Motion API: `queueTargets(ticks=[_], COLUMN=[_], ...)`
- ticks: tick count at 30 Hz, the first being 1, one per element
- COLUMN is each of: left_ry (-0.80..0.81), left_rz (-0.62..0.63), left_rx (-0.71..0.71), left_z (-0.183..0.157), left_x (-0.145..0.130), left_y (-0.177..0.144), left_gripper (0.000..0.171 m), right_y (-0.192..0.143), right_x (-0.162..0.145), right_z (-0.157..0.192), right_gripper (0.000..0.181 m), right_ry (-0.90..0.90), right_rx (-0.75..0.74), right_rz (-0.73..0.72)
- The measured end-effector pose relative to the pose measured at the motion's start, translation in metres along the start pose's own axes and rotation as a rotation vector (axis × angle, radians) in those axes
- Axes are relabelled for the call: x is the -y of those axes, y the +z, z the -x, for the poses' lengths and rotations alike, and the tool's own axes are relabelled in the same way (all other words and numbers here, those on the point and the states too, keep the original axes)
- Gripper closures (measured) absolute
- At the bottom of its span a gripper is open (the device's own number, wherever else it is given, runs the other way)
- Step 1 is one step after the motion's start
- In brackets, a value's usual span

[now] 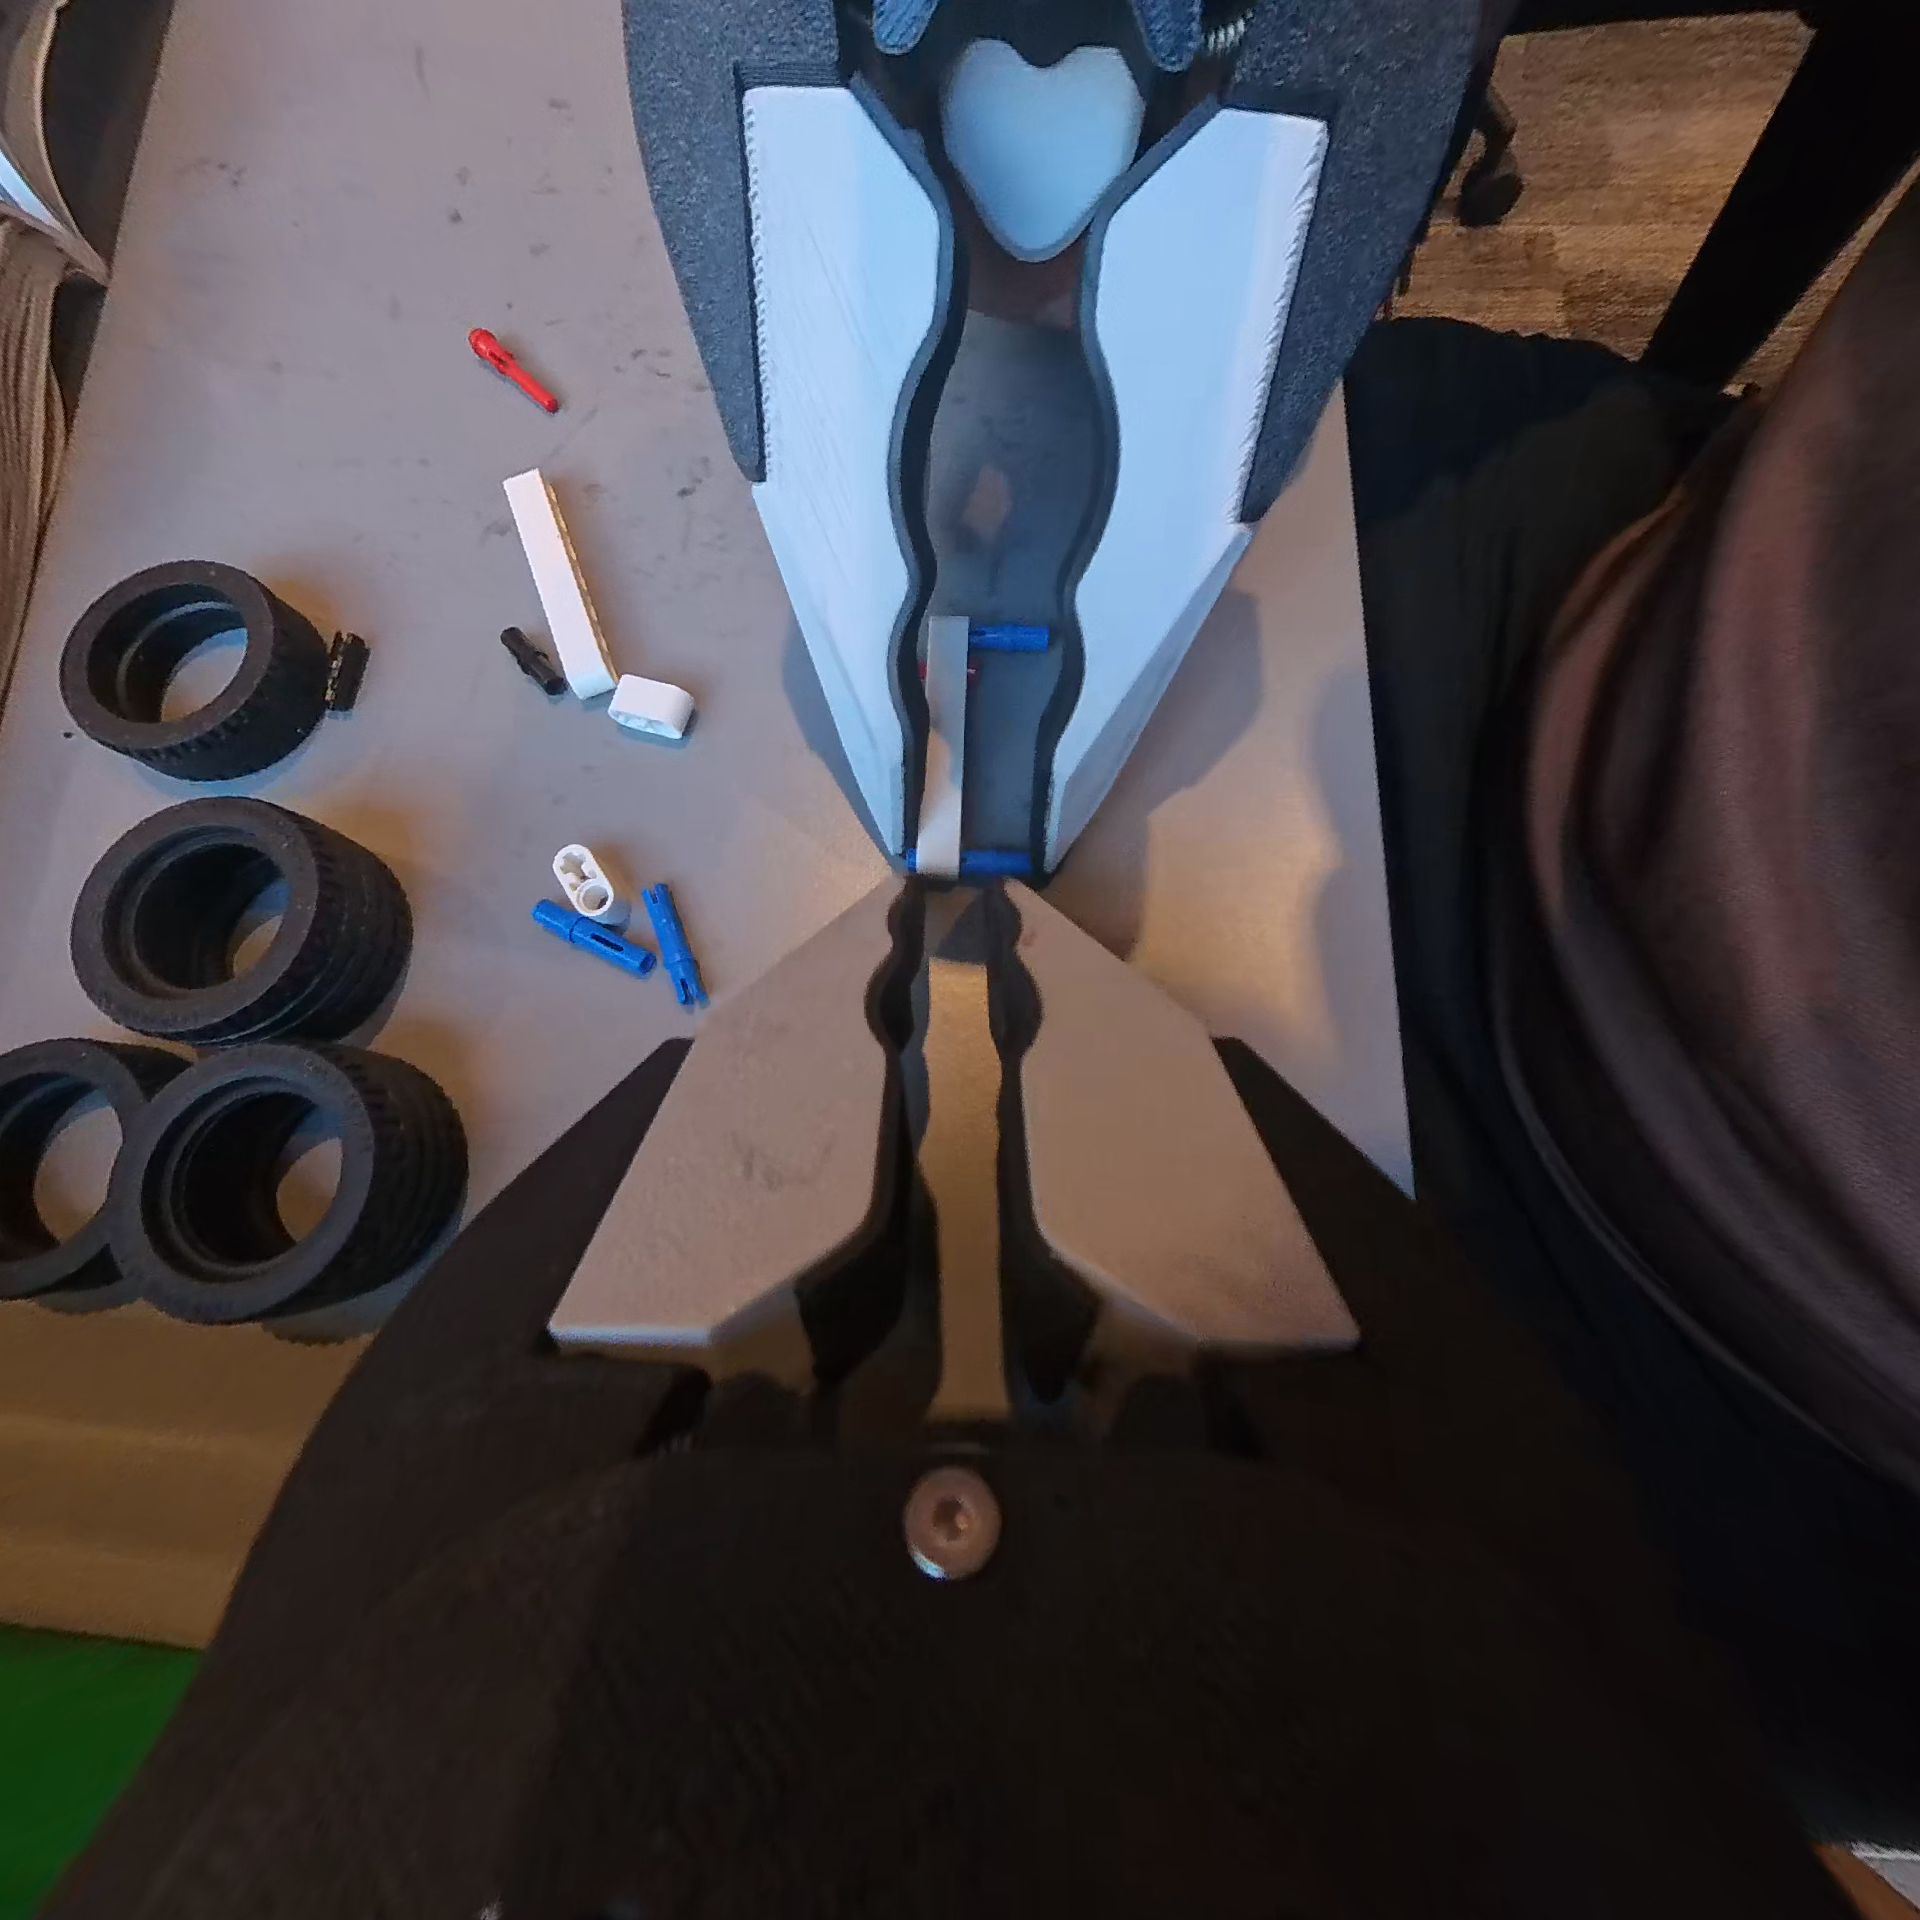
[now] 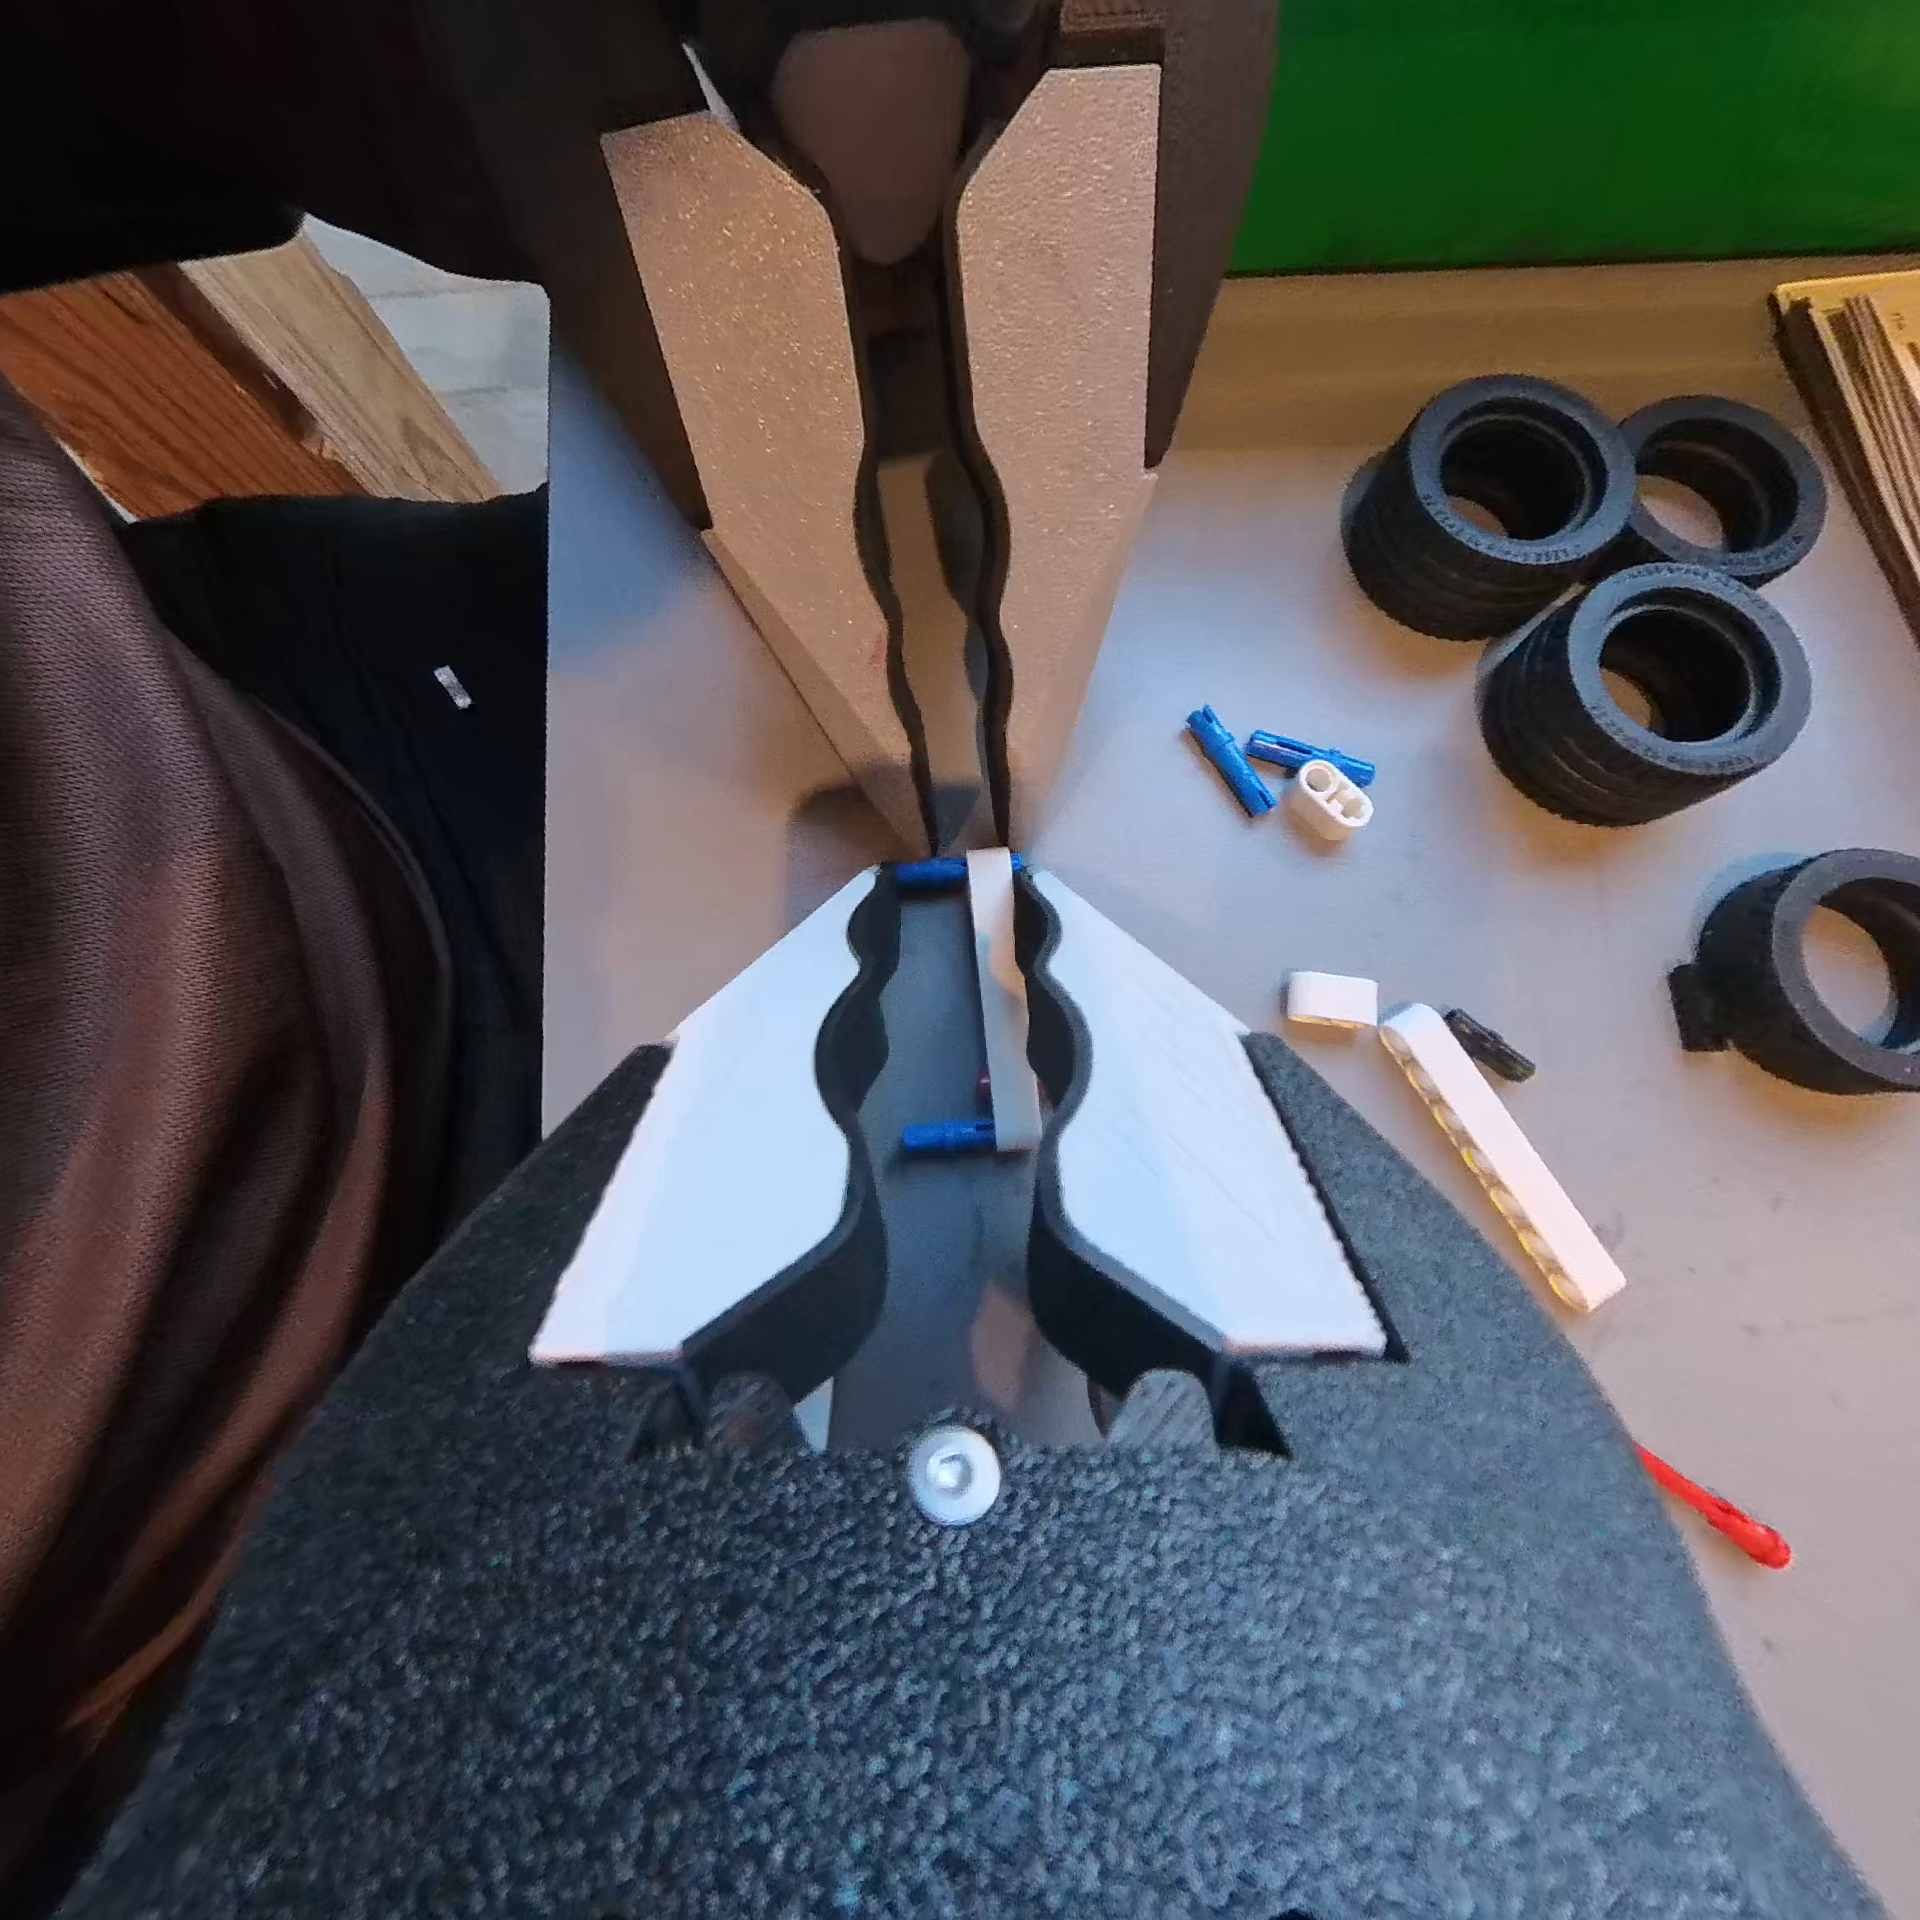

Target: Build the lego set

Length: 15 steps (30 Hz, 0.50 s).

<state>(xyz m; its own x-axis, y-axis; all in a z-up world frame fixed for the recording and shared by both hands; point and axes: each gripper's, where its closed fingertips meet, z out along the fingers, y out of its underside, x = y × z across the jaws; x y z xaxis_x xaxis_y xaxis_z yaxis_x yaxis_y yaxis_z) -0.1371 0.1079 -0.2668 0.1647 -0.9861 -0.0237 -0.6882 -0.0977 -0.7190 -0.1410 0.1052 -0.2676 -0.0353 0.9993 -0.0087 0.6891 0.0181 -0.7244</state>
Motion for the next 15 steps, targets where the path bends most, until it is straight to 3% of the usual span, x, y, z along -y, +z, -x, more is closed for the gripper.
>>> queueTargets(ticks=[8,15], left_ry=[0.068,-0.039], left_rz=[-0.008,-0.010], left_rx=[0.065,-0.007], left_z=[0.0002,0.0021], left_x=[0.0009,0.0011], left_y=[-0.0008,0.0001], left_gripper=[0.163,0.158], right_y=[-0.0001,-0.0010], right_x=[-0.0003,-0.0003], right_z=[-0.0001,-0.0064], right_gripper=[0.160,0.158], right_ry=[0.002,0.026], right_rx=[0.001,-0.042], right_rz=[-0.001,0.021])
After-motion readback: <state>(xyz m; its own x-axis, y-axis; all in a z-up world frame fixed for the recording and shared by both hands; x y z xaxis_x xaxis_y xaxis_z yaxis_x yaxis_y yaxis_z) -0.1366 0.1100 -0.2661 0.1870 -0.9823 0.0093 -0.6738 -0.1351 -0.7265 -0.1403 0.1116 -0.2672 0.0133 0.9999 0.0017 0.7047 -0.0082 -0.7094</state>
